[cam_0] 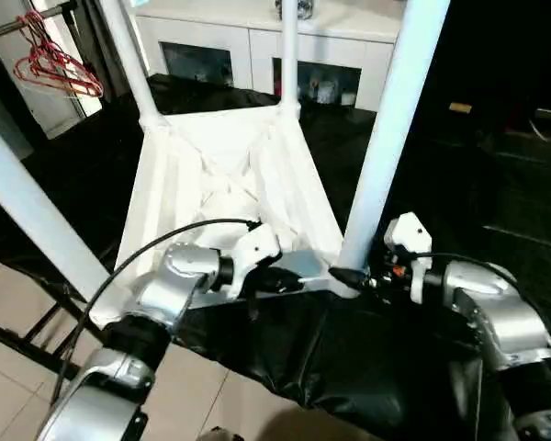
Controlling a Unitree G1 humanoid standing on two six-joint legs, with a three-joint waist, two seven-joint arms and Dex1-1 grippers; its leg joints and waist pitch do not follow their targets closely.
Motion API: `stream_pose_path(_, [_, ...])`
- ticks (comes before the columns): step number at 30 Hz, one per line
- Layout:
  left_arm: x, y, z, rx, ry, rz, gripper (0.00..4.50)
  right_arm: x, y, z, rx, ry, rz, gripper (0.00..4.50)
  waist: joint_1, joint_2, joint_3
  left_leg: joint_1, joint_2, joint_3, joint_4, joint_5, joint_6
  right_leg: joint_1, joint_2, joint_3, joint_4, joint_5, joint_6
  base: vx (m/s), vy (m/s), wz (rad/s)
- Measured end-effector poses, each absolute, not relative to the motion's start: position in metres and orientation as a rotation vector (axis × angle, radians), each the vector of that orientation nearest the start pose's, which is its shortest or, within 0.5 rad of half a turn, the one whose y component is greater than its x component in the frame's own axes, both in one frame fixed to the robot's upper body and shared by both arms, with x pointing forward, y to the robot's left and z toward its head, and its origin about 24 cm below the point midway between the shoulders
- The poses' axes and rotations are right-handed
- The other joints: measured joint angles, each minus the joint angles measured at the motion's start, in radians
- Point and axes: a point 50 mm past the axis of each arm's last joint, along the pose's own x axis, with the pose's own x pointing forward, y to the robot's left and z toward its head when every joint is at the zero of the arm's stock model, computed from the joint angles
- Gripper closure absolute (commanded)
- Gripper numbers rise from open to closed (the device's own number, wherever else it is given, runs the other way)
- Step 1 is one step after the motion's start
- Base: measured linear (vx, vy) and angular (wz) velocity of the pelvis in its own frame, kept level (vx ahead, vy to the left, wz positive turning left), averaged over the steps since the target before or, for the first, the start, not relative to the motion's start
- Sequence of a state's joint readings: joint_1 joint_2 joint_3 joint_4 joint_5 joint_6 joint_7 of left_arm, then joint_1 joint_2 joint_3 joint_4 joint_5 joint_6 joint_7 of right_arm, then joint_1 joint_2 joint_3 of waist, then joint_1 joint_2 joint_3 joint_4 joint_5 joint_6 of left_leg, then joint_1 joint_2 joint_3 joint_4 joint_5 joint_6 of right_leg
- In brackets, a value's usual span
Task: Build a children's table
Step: Rotate leg to tighten
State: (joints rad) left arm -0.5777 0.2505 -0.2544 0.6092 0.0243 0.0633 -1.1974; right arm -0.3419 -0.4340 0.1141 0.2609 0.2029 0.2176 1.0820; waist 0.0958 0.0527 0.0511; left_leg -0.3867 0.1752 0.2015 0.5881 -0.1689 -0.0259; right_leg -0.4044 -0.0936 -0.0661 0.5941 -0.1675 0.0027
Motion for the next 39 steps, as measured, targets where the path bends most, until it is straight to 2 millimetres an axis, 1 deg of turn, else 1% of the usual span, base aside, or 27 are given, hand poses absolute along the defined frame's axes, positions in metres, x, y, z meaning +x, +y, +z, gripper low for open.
stream_pose_path(1, [0.311, 0.103, 0.046, 0.313, 0.37, -1.394, 4.5, 0.287, -0.166, 0.062, -0.152, 0.291, 1.135, 1.36, 0.001, 0.0, 0.0, 0.0, 0.0, 0.0, 0.0, 0.0, 0.0, 0.0, 0.0, 0.0, 0.0, 0.0, 0.0, 0.0, 0.0, 0.0])
stream_pose_path(2, [0.31, 0.103, 0.046, 0.315, 0.374, -1.407, 4.5, 0.286, -0.165, 0.063, -0.15, 0.292, 1.148, 1.52, 0.003, 0.0, 0.0, 0.0, 0.0, 0.0, 0.0, 0.0, 0.0, 0.0, 0.0, 0.0, 0.0, 0.0, 0.0, 0.0, 0.0, 0.0])
stream_pose_path(5, [0.309, 0.103, 0.046, 0.316, 0.38, -1.431, 4.5, 0.286, -0.163, 0.063, -0.14, 0.295, 1.164, 1.8, 0.008, 0.0, 0.0, -0.001, 0.0, 0.0, 0.001, 0.0, 0.0, 0.0, 0.0, 0.0, 0.0, 0.0, 0.0, 0.0, 0.0, 0.0])
stream_pose_path(8, [0.309, 0.104, 0.046, 0.317, 0.381, -1.436, 4.5, 0.285, -0.163, 0.062, -0.132, 0.3, 1.166, 1.92, 0.012, 0.0, 0.0, 0.0, 0.0, 0.0, 0.001, 0.0, 0.0, 0.0, 0.0, 0.0, 0.0, 0.0, 0.0, 0.0, 0.0, 0.0])
stream_pose_path(11, [0.308, 0.104, 0.046, 0.318, 0.382, -1.44, 4.5, 0.286, -0.163, 0.062, -0.125, 0.305, 1.163, 2.26, 0.014, 0.0, 0.0, 0.0, 0.0, 0.0, 0.001, 0.0, 0.0, 0.0, 0.0, 0.0, 0.0, 0.0, 0.0, 0.0, 0.0, 0.0])
stream_pose_path(12, [0.308, 0.104, 0.046, 0.319, 0.38, -1.44, 4.5, 0.286, -0.163, 0.063, -0.126, 0.303, 1.161, 2.26, 0.014, 0.0, 0.0, 0.0, 0.0, 0.0, 0.001, 0.0, 0.0, 0.0, 0.0, 0.0, 0.0, 0.0, 0.0, 0.0, 0.0, 0.0])
stream_pose_path(14, [0.309, 0.104, 0.046, 0.321, 0.379, -1.436, 4.5, 0.286, -0.163, 0.062, -0.125, 0.301, 1.152, 2.41, 0.015, 0.0, 0.0, 0.0, 0.0, 0.0, 0.001, 0.0, 0.0, 0.0, 0.0, 0.0, 0.0, 0.0, 0.0, 0.0, 0.0, 0.0])
stream_pose_path(16, [0.31, 0.104, 0.045, 0.323, 0.372, -1.411, 4.5, 0.289, -0.161, 0.061, -0.128, 0.29, 1.111, 2.45, 0.014, 0.0, 0.0, 0.0, 0.0, 0.0, 0.001, 0.0, 0.0, 0.0, 0.0, 0.0, 0.001, 0.0, 0.0, 0.0, 0.0, 0.0])
stream_pose_path(19, [0.318, 0.101, 0.044, 0.336, 0.36, -1.305, 4.5, 0.302, -0.151, 0.056, -0.115, 0.257, 0.941, 2.52, -0.001, -0.002, 0.0, 0.002, 0.0, 0.0, 0.003, 0.0, 0.0, 0.0, 0.0, 0.0, 0.001, 0.0, 0.001, 0.0, 0.0, 0.0])
stream_pose_path(20, [0.321, 0.097, 0.044, 0.339, 0.352, -1.257, 4.5, 0.308, -0.148, 0.054, -0.106, 0.248, 0.863, 2.53, -0.01, -0.003, 0.001, 0.002, 0.0, 0.0, 0.003, 0.0, 0.0, 0.001, 0.0, 0.0, 0.001, -0.002, 0.003, 0.0, 0.0, 0.0])
stream_pose_path(23, [0.326, 0.086, 0.044, 0.335, 0.344, -1.185, 4.5, 0.319, -0.145, 0.052, -0.079, 0.229, 0.712, 2.54, -0.02, -0.006, 0.001, 0.003, 0.0, -0.001, 0.004, 0.0, 0.0, 0.0, 0.0, 0.0, 0.0, -0.002, 0.003, 0.0, 0.0, 0.0])
stream_pose_path(25, [0.329, 0.079, 0.044, 0.332, 0.342, -1.141, 4.5, 0.324, -0.142, 0.05, -0.068, 0.219, 0.625, 2.55, -0.023, -0.006, 0.0, 0.003, 0.0, -0.001, 0.004, 0.0, 0.0, 0.0, 0.0, 0.001, 0.0, -0.001, 0.002, 0.0, 0.0, 0.0])
stream_pose_path(27, [0.331, 0.072, 0.044, 0.329, 0.339, -1.1, 4.5, 0.329, -0.139, 0.049, -0.049, 0.203, 0.54, 2.55, -0.02, -0.006, 0.0, 0.003, 0.0, -0.001, 0.003, 0.0, 0.0, 0.0, 0.0, 0.0, 0.0, -0.001, 0.002, 0.0, 0.0, 0.0])
stream_pose_path(30, [0.333, 0.065, 0.045, 0.329, 0.332, -1.062, 4.5, 0.334, -0.135, 0.049, -0.032, 0.182, 0.464, 2.55, -0.019, -0.006, 0.0, 0.003, 0.0, -0.001, 0.003, 0.0, 0.0, 0.0, 0.0, 0.0, 0.0, 0.001, -0.002, 0.0, 0.0, 0.0])
stream_pose_path(34, [0.334, 0.063, 0.045, 0.329, 0.329, -1.057, 4.5, 0.334, -0.135, 0.048, -0.022, 0.16, 0.441, 2.55, -0.012, -0.006, 0.0, 0.002, -0.001, -0.001, 0.001, 0.0, 0.0, 0.0, 0.0, 0.0, 0.0, 0.002, -0.002, 0.0, 0.0, 0.0])
stream_pose_path(35, [0.334, 0.063, 0.045, 0.331, 0.328, -1.056, 4.5, 0.334, -0.135, 0.048, -0.021, 0.156, 0.441, 1.99, -0.012, -0.006, 0.0, 0.003, -0.001, -0.001, 0.001, 0.0, 0.0, 0.0, 0.0, 0.0, 0.0, 0.002, -0.002, 0.0, 0.0, 0.0])
stream_pose_path(36, [0.334, 0.063, 0.045, 0.331, 0.328, -1.055, 4.5, 0.334, -0.135, 0.048, -0.014, 0.153, 0.44, 1.83, -0.012, -0.006, 0.0, 0.003, 0.0, -0.001, 0.001, 0.0, 0.0, 0.0, 0.0, 0.0, 0.0, 0.002, -0.002, 0.0, 0.0, 0.0])
stream_pose_path(37, [0.334, 0.063, 0.046, 0.333, 0.326, -1.055, 4.5, 0.334, -0.134, 0.048, -0.007, 0.15, 0.443, 1.83, -0.012, -0.006, 0.0, 0.003, 0.0, -0.001, 0.001, 0.0, 0.0, 0.0, 0.0, 0.0, 0.0, 0.002, -0.002, 0.0, 0.0, 0.0])
stream_pose_path(39, [0.335, 0.065, 0.046, 0.339, 0.322, -1.055, 4.5, 0.334, -0.133, 0.048, -0.005, 0.147, 0.467, 1.64, -0.012, -0.007, 0.001, 0.003, 0.0, -0.001, 0.001, 0.0, 0.0, -0.001, 0.0, 0.0, 0.0, 0.002, -0.002, 0.0, 0.0, 0.0])
